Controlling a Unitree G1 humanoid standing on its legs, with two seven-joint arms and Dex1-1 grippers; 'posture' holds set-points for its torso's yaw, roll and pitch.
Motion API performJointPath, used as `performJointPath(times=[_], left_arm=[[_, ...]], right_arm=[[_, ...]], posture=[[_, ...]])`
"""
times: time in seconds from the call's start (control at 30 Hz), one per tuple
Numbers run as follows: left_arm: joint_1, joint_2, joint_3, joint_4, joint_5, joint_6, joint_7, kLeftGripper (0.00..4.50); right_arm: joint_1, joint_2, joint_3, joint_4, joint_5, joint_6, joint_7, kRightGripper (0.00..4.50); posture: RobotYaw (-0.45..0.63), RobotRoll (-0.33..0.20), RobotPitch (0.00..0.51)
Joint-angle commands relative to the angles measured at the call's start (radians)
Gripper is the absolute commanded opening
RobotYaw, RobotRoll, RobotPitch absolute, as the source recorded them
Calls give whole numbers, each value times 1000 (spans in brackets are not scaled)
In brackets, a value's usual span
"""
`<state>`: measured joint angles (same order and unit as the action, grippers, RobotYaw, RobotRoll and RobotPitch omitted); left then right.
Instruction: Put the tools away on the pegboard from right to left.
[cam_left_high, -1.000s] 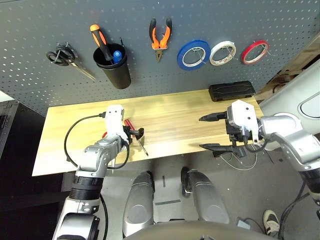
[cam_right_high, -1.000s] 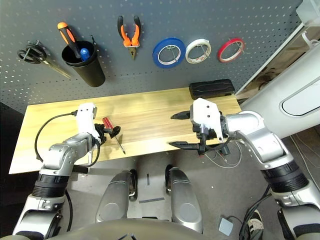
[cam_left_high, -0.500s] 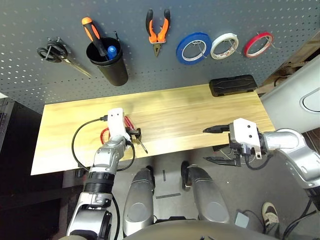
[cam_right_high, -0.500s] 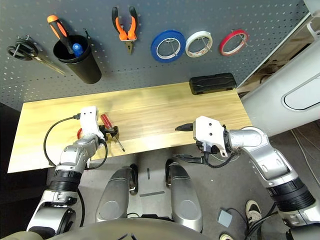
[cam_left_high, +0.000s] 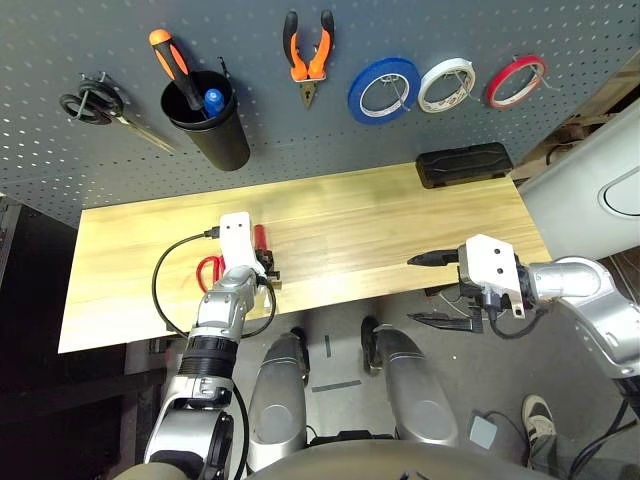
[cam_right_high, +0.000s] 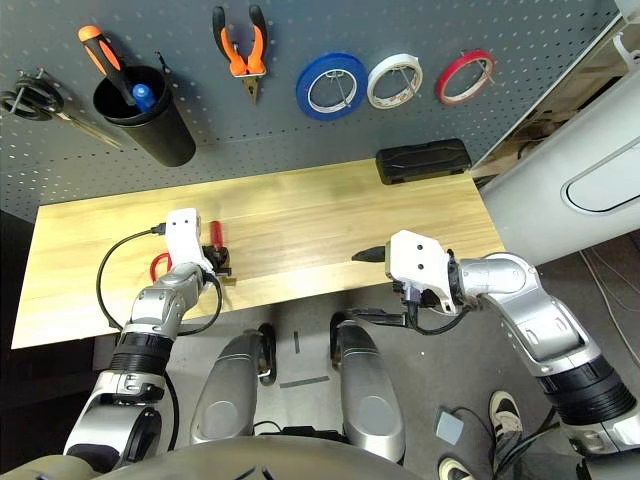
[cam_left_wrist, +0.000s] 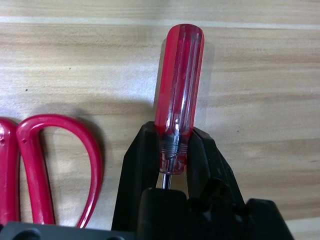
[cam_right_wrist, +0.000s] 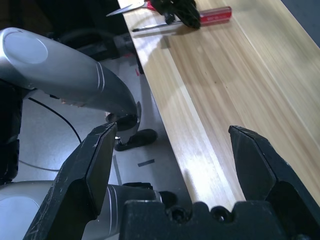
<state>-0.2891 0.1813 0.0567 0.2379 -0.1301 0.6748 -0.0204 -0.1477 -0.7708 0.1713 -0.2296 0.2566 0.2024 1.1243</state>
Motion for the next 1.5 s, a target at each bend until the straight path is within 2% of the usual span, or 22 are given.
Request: performJointPath(times=[0.03,0.27,0.47,0.63,0.9,1.1,1.33,1.5], left_arm=[[59,41,6,-153,-20,79,-55,856],[178,146,56,-513,-46,202,-112,856],[242,181,163,-785,-111,246,-151,856],[233,188,217,-930,-143,267,-147,856],[131,201,297,-1015,-209,266,-151,856],[94,194,354,-1082,-266,218,-153,856],[16,220,372,-1047,-319,205,-146,856],[-97,209,412,-956,-338,167,-106,856]], right_arm=[[1,-6,-28,57,31,-25,38,4500],[-85,74,-107,183,151,-87,105,4500],[-154,95,-152,250,239,-66,170,4500],[-191,101,-192,271,302,-23,194,4500],[-239,118,-222,302,346,-13,220,4500],[-283,137,-230,326,361,-14,224,4500],[-339,159,-245,381,357,-25,240,4500],[-361,172,-265,393,368,-40,240,4500]], posture=[[-49,0,299],[9,0,262],[60,0,223],[103,0,193],[137,0,155],[161,0,128],[170,0,90],[154,0,71]])
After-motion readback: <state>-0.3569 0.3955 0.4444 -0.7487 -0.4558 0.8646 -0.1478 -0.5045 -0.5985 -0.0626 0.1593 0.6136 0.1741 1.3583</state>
